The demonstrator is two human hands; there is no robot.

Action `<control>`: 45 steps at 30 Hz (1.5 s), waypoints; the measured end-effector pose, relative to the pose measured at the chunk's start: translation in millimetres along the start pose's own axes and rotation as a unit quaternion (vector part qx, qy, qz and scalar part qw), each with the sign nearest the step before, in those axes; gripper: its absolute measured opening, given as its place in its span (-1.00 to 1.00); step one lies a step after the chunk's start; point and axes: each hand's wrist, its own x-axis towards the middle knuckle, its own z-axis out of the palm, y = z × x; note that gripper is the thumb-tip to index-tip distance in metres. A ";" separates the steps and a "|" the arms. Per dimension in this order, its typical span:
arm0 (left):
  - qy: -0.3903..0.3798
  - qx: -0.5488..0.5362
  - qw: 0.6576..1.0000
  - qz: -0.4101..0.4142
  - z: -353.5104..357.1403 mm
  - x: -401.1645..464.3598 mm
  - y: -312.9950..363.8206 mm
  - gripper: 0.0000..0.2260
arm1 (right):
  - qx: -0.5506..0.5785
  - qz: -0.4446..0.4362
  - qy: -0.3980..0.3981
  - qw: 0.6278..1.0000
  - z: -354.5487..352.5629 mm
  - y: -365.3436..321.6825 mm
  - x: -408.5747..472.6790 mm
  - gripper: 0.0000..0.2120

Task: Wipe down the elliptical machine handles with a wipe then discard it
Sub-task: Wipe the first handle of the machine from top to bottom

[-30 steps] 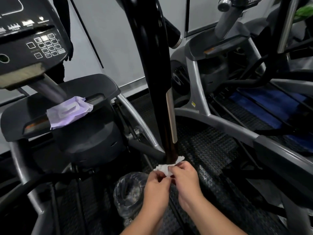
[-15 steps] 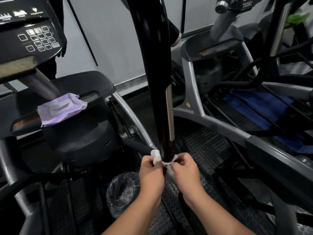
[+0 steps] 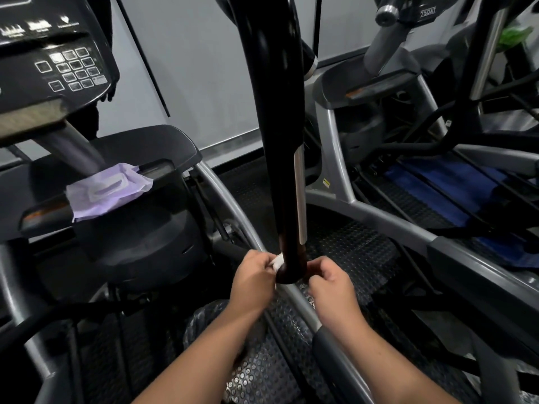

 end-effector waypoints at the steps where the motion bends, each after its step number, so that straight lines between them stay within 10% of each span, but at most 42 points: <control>1: -0.006 0.015 1.000 0.011 -1.1 2.4 2.1 -0.83 | 0.000 0.000 -0.005 1.000 -0.7 -0.1 0.6 -0.68; 13: -0.159 0.025 0.987 -0.004 -14.0 27.2 5.0 -0.69 | 0.015 -0.006 -0.036 0.999 0.1 -8.2 10.0 -0.57; 27: -0.024 0.114 0.992 0.045 -15.6 37.5 -23.6 -0.71 | -0.066 -0.030 -0.061 0.995 5.9 -13.9 0.0 -0.69; 45: -0.061 0.050 0.993 0.084 -19.7 50.9 -45.9 -0.61 | -0.144 -0.080 -0.024 0.986 12.7 -18.7 3.2 -0.74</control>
